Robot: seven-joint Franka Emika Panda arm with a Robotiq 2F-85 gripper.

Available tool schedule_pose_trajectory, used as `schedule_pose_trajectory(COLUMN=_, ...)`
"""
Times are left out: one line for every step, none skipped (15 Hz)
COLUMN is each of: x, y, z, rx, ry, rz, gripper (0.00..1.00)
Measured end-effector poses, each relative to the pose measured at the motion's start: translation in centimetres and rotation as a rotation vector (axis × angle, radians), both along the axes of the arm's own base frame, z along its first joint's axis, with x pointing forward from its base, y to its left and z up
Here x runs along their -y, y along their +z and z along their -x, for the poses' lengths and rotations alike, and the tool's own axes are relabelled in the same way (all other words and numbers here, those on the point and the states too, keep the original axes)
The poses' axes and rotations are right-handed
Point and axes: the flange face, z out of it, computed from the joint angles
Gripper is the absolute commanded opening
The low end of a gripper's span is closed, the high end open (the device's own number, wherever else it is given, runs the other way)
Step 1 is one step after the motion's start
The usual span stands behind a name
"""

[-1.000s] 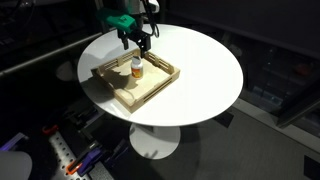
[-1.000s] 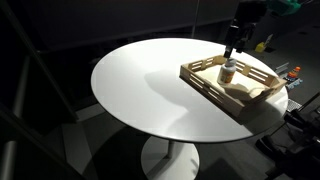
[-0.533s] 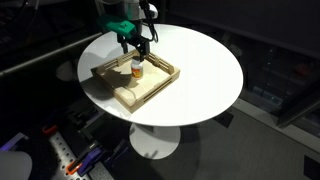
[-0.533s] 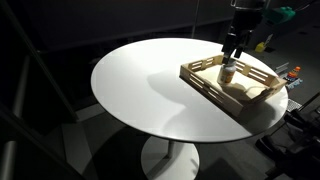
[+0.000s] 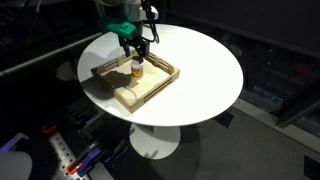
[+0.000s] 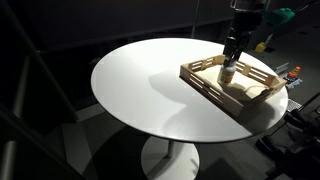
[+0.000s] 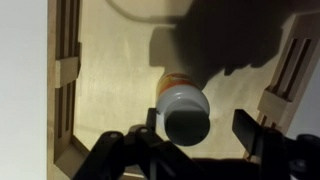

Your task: Remove the lid of the bottle in the wooden tray and place the lid next to the bottle in the tray

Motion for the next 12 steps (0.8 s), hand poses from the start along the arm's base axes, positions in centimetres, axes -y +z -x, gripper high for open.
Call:
schedule_pose_trajectory(x=0.04, y=0.01, z=-0.01, rx=0.000, ry=0.001, rz=0.002, gripper=0.77)
schedule_pose_trajectory(x=0.06, y=0.02, z=-0.02, rx=0.001, ry=0.003, rz=0.003, gripper=0.77)
schedule_pose_trajectory(x=0.10, y=0.03, z=-0.04, rx=0.001, ry=0.004, rz=0.005, gripper=0.77)
schedule_pose_trajectory(x=0.13, y=0.05, z=-0.06, rx=0.002, ry=0.004, rz=0.006, gripper=0.75)
schedule_pose_trajectory(x=0.17, y=0.07, z=-0.09, rx=0.003, ry=0.004, rz=0.007, gripper=0.71)
schedule_pose_trajectory(x=0.21, y=0.10, z=-0.12, rx=0.003, ry=0.004, rz=0.007, gripper=0.66)
schedule_pose_trajectory(x=0.26, y=0.13, z=-0.15, rx=0.004, ry=0.003, rz=0.007, gripper=0.63)
schedule_pose_trajectory(x=0.31, y=0.15, z=-0.18, rx=0.005, ry=0.002, rz=0.007, gripper=0.54)
schedule_pose_trajectory(x=0.36, y=0.17, z=-0.20, rx=0.005, ry=0.001, rz=0.007, gripper=0.56)
schedule_pose_trajectory(x=0.42, y=0.19, z=-0.22, rx=0.006, ry=0.000, rz=0.008, gripper=0.51)
schedule_pose_trajectory(x=0.46, y=0.20, z=-0.24, rx=0.006, ry=-0.001, rz=0.008, gripper=0.48)
schedule_pose_trajectory(x=0.51, y=0.22, z=-0.26, rx=0.006, ry=-0.002, rz=0.008, gripper=0.50)
